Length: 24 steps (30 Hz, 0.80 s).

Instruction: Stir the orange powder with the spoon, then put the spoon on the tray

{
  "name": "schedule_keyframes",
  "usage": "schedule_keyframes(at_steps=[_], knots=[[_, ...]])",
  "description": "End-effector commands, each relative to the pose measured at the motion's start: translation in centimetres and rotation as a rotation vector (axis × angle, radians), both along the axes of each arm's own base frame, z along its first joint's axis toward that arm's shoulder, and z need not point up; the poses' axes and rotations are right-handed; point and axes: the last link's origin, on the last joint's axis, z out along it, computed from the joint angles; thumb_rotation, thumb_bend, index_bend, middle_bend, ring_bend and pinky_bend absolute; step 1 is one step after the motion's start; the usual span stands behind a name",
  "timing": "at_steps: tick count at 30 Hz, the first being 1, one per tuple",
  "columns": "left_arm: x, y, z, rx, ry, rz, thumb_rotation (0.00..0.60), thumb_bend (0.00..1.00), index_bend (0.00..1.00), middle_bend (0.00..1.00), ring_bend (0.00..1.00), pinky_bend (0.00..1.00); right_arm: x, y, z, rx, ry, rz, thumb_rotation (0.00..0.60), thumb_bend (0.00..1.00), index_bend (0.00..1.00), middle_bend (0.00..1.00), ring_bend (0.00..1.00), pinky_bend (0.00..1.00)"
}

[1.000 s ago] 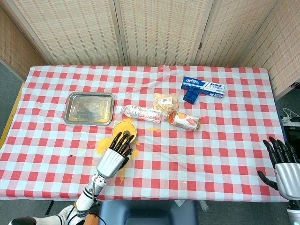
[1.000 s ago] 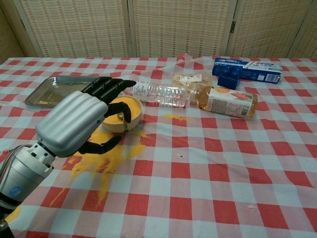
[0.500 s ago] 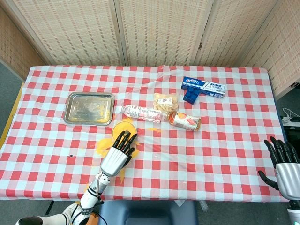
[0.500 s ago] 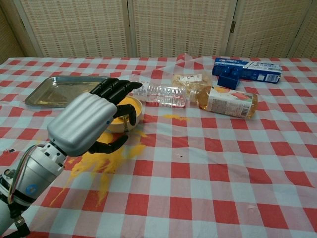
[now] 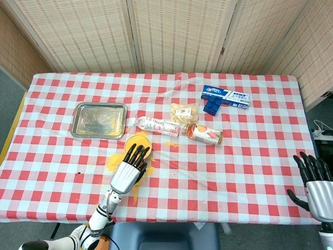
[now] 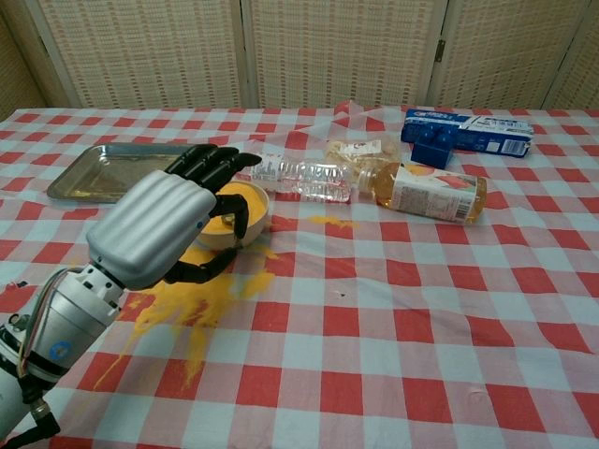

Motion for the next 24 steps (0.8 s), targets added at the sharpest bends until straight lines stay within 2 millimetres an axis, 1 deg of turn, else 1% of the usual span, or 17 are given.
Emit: schedule_keyframes(at_steps=[1, 13, 24], knots=[[0.05, -0.01, 0.03, 0.001, -0.003, -0.002, 0.600, 0.39, 0.53, 0.07, 0.00, 0.05, 0.01, -0.01, -0.03, 0.001, 0.000, 0.000, 0.600, 0.13, 0.00, 0.00, 0.00, 0.00], [0.19, 0.14, -0.19, -0.012, -0.004, 0.009, 0.600, 0.39, 0.53, 0.07, 0.00, 0.05, -0.01, -0.03, 0.01, 0.002, -0.001, -0.001, 0.600, 0.14, 0.00, 0.00, 0.00, 0.00], [0.33, 0.18, -0.15, -0.013, -0.015, 0.009, 0.600, 0.39, 0.55, 0.07, 0.00, 0.05, -0.03, -0.03, 0.06, -0.001, -0.001, -0.002, 0.600, 0.14, 0.00, 0.00, 0.00, 0.00]])
